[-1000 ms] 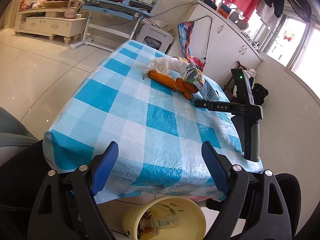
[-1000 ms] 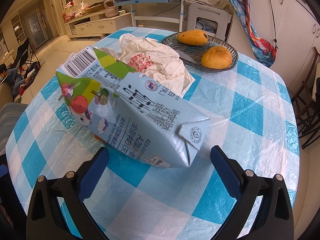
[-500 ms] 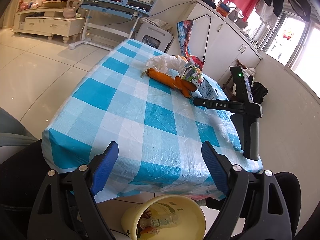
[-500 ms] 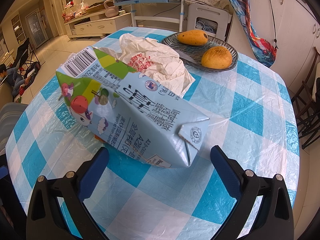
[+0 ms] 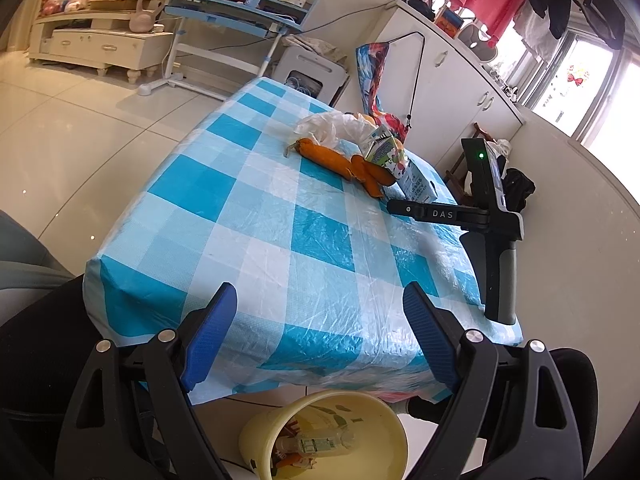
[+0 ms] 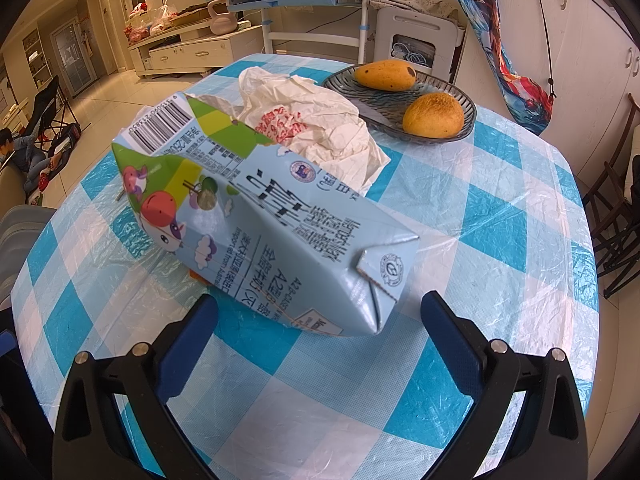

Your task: Collect trash

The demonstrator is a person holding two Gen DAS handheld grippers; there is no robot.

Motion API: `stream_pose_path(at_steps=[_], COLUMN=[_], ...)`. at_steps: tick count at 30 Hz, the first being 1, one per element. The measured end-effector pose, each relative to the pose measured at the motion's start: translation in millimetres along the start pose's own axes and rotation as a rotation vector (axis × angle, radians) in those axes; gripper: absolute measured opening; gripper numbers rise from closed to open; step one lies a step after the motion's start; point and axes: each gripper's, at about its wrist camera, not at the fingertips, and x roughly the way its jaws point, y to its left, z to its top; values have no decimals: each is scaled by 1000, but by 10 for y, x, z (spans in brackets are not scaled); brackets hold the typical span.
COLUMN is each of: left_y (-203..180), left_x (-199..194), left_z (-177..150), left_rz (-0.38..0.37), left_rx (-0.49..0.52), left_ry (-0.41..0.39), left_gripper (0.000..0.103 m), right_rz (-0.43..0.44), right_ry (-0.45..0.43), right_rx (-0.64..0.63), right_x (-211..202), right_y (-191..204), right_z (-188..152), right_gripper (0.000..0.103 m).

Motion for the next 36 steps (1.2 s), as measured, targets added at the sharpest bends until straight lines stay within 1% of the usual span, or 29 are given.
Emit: stream_pose_path(at_steps=[36], left_y=[26], left_x=[-13], left_z=[18], left_rz=[0], left_rx=[-12], left_ry=[-1], left_gripper=[82], right_rz=[0], right_ry=[0], right_rx=[0], right_x=[-2], right_y=[4], right_z=[-5], right_gripper=[97])
